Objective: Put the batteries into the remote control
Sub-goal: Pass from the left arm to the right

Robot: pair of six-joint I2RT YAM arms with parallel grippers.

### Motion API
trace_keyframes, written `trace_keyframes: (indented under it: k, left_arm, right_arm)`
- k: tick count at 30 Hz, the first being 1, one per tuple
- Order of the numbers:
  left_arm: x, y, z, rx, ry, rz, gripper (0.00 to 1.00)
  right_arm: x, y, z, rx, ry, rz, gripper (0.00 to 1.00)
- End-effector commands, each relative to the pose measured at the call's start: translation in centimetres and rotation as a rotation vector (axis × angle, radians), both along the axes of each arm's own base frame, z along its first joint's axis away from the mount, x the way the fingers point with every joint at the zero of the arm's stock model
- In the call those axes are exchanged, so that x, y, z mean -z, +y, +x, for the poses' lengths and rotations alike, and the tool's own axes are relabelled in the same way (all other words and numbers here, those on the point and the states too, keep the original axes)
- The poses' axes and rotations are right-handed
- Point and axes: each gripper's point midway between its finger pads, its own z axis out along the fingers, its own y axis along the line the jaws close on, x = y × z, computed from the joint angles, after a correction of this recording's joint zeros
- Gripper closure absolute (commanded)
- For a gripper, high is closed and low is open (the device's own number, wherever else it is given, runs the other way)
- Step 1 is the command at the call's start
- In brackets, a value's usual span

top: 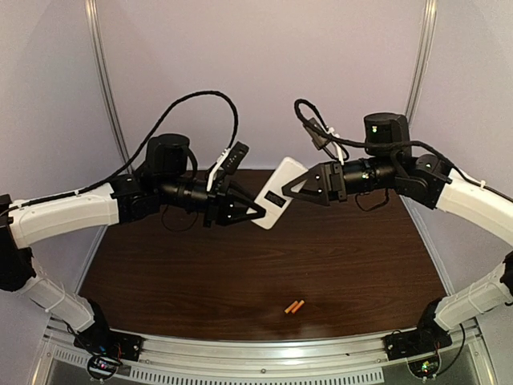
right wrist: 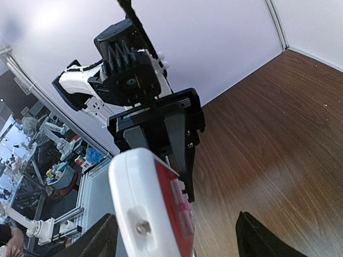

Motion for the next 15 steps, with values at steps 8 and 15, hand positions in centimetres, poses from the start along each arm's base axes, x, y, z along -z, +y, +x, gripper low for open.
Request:
trace_keyframes:
  k: [8,15]
  left_arm:
    - [-1.1,-1.2,-0.5,0.11,0.056,-0.033,1.0]
    - [-1.1,-0.9,0.0,0.11,0.059,-0.035,1.0]
  right_arm:
    - [-0.7,1.3,-0.1,-0.047,0.014,0.021,0.54]
    - [-1.1,1.7,-0.2,-0.062,0.033,0.044,0.82]
